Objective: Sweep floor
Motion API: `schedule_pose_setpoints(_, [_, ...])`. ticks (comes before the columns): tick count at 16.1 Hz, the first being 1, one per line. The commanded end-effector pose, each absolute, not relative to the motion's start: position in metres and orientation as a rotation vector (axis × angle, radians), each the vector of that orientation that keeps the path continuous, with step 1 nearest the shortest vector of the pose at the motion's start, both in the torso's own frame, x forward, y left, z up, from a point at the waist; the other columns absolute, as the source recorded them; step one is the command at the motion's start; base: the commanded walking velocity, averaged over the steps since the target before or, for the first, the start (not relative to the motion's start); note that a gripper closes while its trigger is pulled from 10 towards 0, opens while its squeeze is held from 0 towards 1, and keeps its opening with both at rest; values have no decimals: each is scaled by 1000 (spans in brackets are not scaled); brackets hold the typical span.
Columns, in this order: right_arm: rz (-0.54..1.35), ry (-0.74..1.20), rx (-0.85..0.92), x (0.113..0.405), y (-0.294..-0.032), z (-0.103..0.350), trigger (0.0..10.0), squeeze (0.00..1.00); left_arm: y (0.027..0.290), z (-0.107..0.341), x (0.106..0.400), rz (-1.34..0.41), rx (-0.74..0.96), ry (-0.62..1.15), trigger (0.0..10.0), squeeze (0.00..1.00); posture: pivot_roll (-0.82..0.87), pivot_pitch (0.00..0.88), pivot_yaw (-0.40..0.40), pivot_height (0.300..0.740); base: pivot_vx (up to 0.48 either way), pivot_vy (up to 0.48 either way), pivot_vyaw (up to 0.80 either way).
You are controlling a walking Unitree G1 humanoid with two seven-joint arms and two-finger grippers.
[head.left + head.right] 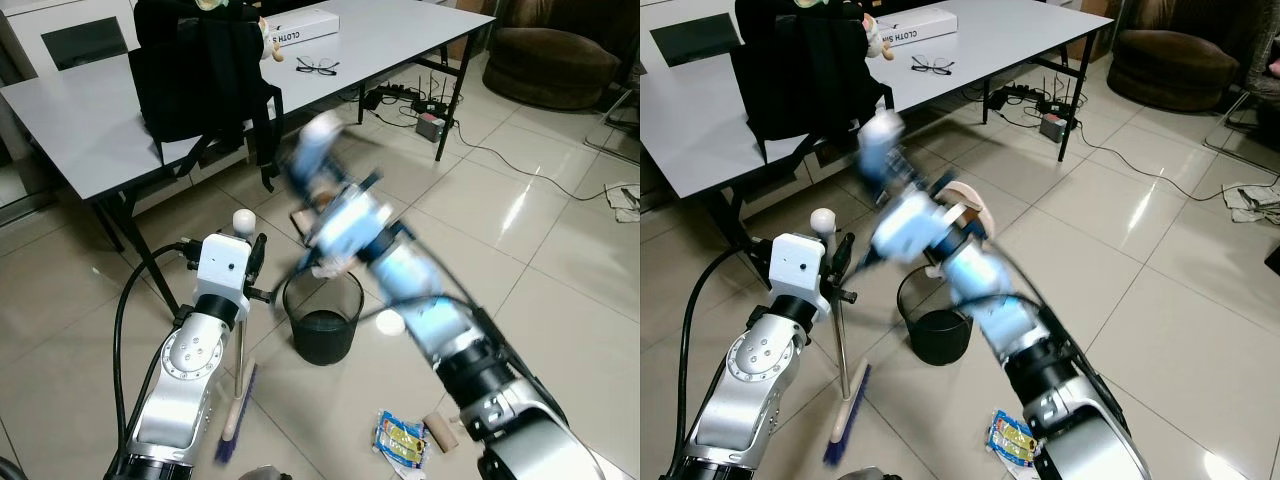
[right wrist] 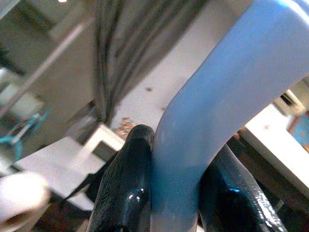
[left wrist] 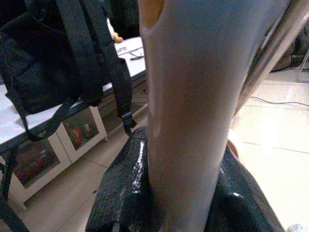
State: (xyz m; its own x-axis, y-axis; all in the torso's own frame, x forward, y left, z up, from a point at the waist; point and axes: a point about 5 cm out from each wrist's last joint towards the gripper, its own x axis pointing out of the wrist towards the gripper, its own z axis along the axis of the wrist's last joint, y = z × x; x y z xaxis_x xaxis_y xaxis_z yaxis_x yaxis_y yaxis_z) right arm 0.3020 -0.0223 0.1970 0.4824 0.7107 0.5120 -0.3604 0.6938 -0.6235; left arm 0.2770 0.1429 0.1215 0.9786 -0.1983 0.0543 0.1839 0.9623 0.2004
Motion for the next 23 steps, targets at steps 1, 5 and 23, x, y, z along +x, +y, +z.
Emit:
schedule_pose_setpoints(1, [715,-910,-507,297,-19,203,10000,0,141,130,279,-202,212,-119,10000,0,-62,0,36,740,0,0,0])
schedule_pose_setpoints(5, [740,-923,-528,294,-16,197,10000,0,140,130,279,-206,211,-118,10000,0,-62,0,35,740,0,0,0])
schedule_pose_setpoints(23, [25,-496,-574,322,-153,200,10000,0,139,114,270,-267,196,-44,10000,0,-108,0,28,740,0,0,0])
